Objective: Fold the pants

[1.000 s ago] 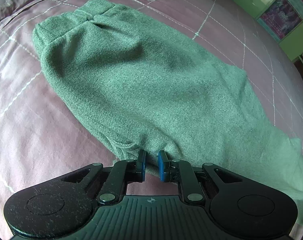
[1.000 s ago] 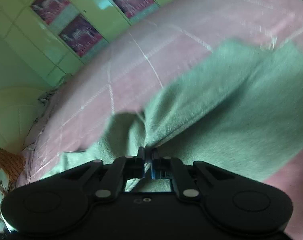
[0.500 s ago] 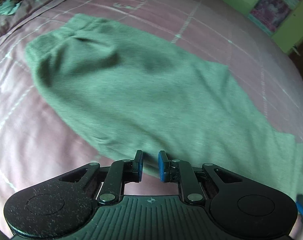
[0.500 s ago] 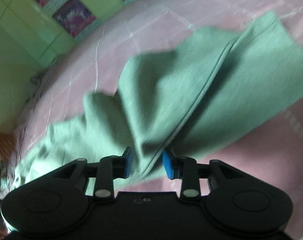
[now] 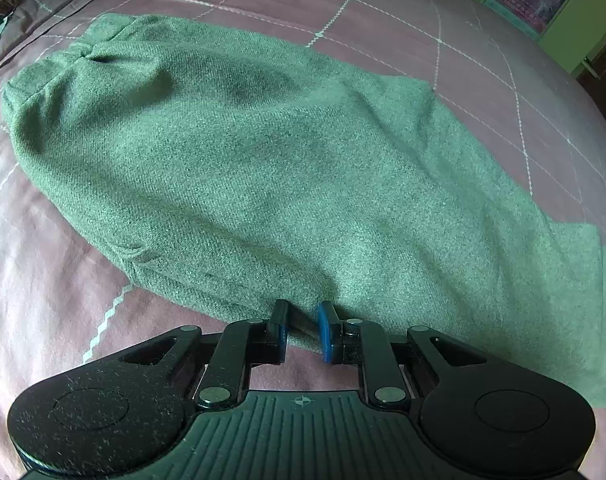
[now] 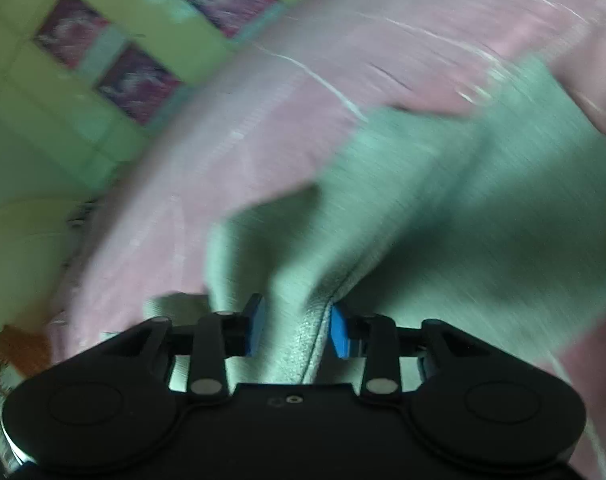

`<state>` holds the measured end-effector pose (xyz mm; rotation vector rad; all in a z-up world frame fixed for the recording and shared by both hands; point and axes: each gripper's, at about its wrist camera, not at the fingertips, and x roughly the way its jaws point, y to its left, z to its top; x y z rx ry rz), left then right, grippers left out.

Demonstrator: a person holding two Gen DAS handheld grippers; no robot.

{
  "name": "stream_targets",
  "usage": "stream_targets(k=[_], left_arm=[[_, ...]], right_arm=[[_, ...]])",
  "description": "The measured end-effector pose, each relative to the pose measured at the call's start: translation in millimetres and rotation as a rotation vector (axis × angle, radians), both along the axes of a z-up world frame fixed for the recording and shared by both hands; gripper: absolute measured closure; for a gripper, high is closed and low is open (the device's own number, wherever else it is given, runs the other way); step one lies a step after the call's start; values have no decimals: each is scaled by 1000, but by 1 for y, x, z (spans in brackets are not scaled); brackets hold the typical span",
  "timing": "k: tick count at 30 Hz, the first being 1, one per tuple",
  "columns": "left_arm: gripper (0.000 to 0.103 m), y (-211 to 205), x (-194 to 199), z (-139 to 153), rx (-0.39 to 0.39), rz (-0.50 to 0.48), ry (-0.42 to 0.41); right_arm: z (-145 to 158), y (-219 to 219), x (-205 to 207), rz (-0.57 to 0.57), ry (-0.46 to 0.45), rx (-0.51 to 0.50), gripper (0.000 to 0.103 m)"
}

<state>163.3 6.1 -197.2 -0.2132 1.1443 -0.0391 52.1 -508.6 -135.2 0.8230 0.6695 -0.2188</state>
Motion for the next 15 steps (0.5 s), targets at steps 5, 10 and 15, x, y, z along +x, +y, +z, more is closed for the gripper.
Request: stream_targets(k=[5, 10, 15], left_arm=[[86, -3, 1, 0, 9, 0, -1], [86, -4, 0, 0, 12, 1, -4], [86, -6, 1, 0, 25, -16, -6]], right_arm=[[14, -13, 32, -27, -52, -79, 68], [1, -36, 70, -86, 66, -155, 78], [48, -28, 53, -76, -43, -340, 98]])
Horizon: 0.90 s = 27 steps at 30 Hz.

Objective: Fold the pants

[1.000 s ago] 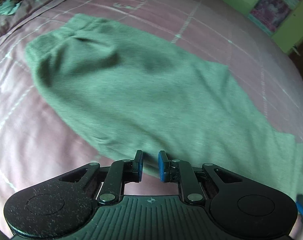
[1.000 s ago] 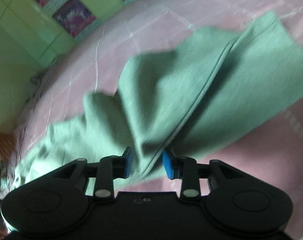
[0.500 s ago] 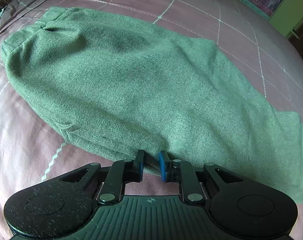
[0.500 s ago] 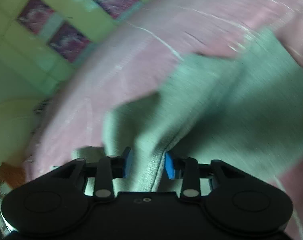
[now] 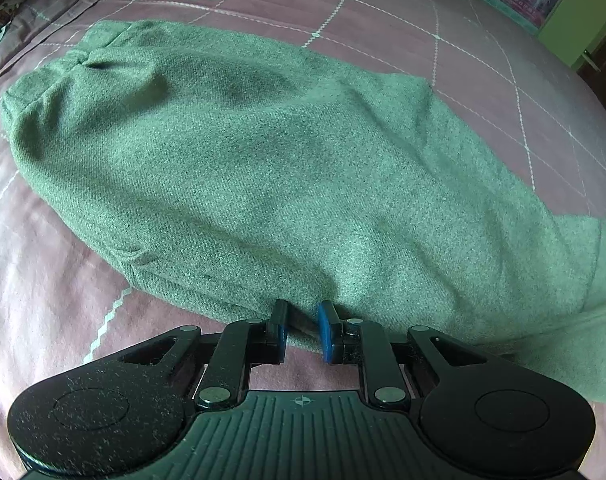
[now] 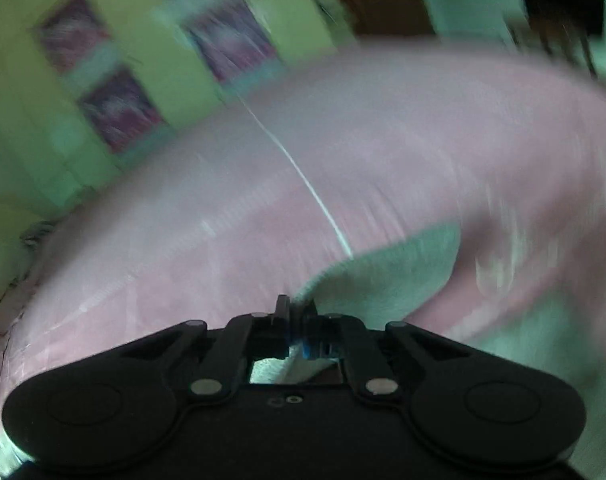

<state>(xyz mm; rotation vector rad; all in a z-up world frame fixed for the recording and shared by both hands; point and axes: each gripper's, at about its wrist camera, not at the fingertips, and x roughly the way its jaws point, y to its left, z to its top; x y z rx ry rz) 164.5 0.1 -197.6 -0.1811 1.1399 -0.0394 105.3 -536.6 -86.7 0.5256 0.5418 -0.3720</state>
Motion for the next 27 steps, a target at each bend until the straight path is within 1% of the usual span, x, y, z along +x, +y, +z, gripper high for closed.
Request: stream_targets(k=[1, 3, 4, 5, 8, 9, 10, 11, 13, 15, 16, 17, 20, 22, 23, 24, 25, 27], left_arm=[[86, 1, 0, 0, -3, 1, 0], [86, 2, -1, 0, -9, 5, -3], [86, 2, -1, -1, -8, 5, -6], [86, 2, -2, -1, -4, 2, -8], [86, 0, -3, -1, 9, -6, -14], [86, -1, -4, -1, 9, -6, -14], [85, 0, -4, -1, 7, -4, -13], [85, 0, -4, -1, 4, -1, -12], [85, 0, -4, -1, 3, 0, -12], [85, 0, -3, -1, 9, -2, -13], [85, 0, -3, -1, 12, -2, -14], [85, -1, -3, 0, 13, -1, -14], [85, -1, -3, 0, 16, 1, -15], [85, -1, -3, -1, 18, -1, -16], [85, -2, -3, -1, 20, -2, -17], [85, -2, -3, -1, 19, -3, -17], [85, -1, -3, -1, 18, -3, -18], [85, -1, -4, -1, 19, -7, -21]], right_arm=[[18, 11, -11, 32, -43, -66, 98], [38, 26, -39, 74, -118, -127, 98], [41, 29, -55, 79, -123, -139, 98], [37, 30, -69, 63, -104, -134, 98], [-7, 15, -106, -19, 39, -67, 98], [-28, 10, -118, -50, 97, -20, 98], [-42, 9, -126, -71, 131, 12, 98], [-55, 8, -136, -96, 152, 35, 98], [-66, 9, -151, -135, 144, 84, 98], [-68, 10, -161, -166, 117, 120, 96], [-68, 9, -163, -169, 105, 131, 93], [-68, 5, -164, -174, 99, 146, 86], [-65, -13, -167, -242, 72, 205, 82], [-67, -27, -171, -304, 61, 247, 83], [-69, -32, -171, -315, 71, 253, 91], [-69, -34, -171, -315, 89, 244, 94], [-67, -32, -172, -302, 98, 231, 94], [-61, -29, -174, -272, 90, 198, 97]])
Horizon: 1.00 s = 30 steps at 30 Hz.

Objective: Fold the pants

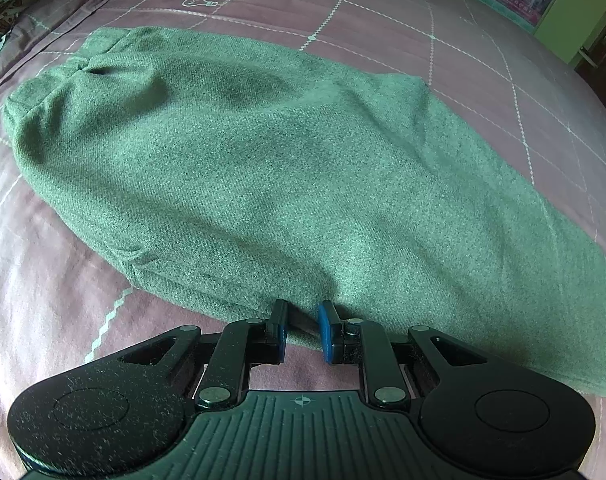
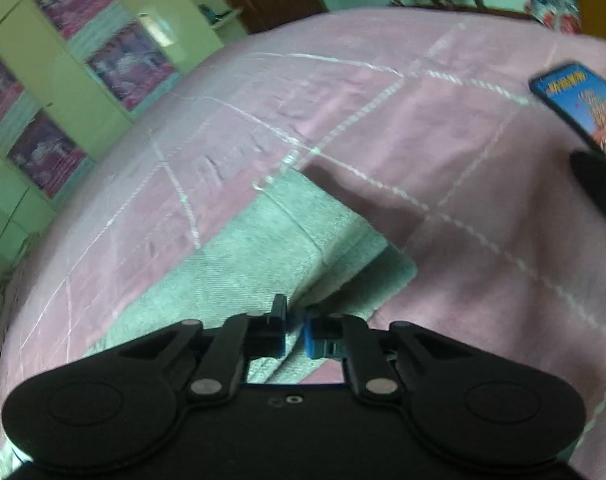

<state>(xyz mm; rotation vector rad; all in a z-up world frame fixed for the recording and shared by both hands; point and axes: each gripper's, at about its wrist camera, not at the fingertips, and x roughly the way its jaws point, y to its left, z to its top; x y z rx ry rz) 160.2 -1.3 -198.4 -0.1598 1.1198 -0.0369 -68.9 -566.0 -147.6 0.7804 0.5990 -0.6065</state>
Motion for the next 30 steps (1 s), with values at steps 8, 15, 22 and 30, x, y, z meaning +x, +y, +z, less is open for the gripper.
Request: stream_targets(k=[8, 15, 22, 30], left_arm=[[85, -1, -1, 2, 17, -34, -1], [85, -34, -6, 25, 41, -144, -66], [85, -122, 36, 15, 56, -281, -70], [85, -116, 71, -3, 185, -208, -123]], right_arm=[[6, -8, -3, 45, 107, -96, 84], [46, 9, 0, 43, 83, -305, 78], [16, 99, 112, 465, 134, -287, 79], [-18, 134, 197, 570, 295, -439, 81]])
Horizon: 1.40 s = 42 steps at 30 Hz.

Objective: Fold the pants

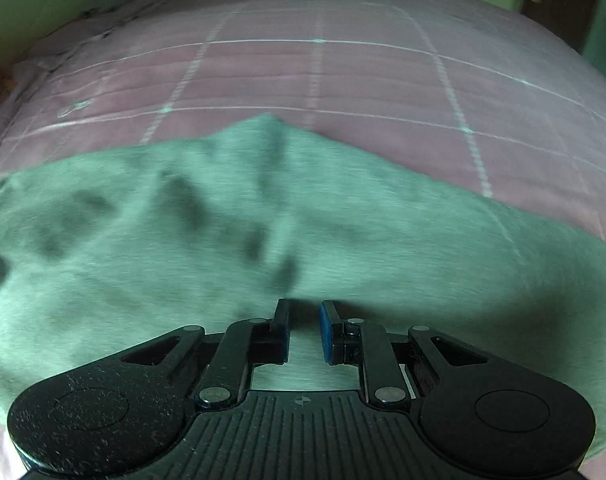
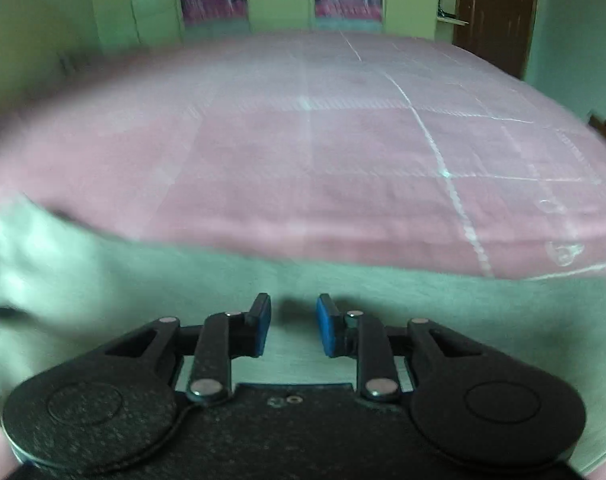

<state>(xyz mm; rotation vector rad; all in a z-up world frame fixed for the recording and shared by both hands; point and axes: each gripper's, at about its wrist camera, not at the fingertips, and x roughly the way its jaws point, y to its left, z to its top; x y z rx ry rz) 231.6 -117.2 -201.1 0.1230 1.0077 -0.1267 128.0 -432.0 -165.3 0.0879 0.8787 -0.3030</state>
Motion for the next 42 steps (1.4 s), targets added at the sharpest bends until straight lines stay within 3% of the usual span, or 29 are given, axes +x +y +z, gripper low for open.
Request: stream_targets(k=[4, 6, 10, 14, 18, 20, 22, 26, 29, 30, 31, 33, 35, 38, 42], left_arm=[[85, 25, -15, 1, -7, 5, -11], [85, 21, -33, 5, 38, -9, -17], [84, 17, -79, 3, 52, -74, -39], [80, 26, -105, -2, 85, -63, -80], [79, 42, -110, 2, 48, -38, -58], [79, 45, -112, 1, 32, -25, -51], [79, 46, -111, 1, 27, -9, -44], [78, 45, -113, 12, 5, 22, -21], [77, 42, -116, 22, -30, 20, -43], [72, 40, -116, 22, -7, 20, -62], [60, 40, -114, 19, 21, 29, -63], [46, 47, -110, 7, 36, 45, -36], [46, 53, -111, 1, 30, 25, -40], [46, 54, -114, 9, 13, 39, -40], [46, 49, -100, 18, -9, 14, -52]], right_arm=[[-11, -32, -19, -65, -24, -52, 82], [-3, -37, -31, -82, -17, -59, 79], [10, -16, -70, 5, -77, 12, 78], [-9, 8, -101, 90, -49, -89, 78], [2, -11, -106, 0, -24, -68, 76], [11, -16, -116, -55, -56, -47, 76], [-4, -20, -121, -53, -10, -60, 76], [10, -25, -119, -84, 4, -29, 75], [26, -18, -121, -81, -56, -52, 64], [27, -16, -123, -84, -68, -64, 56], [28, -18, -122, -95, -72, -69, 54], [20, -28, -121, -127, -36, -62, 54], [3, -40, -123, -122, 20, -44, 55], [10, -41, -127, -120, 5, -30, 54], [26, -31, -132, -136, -83, 11, 54]])
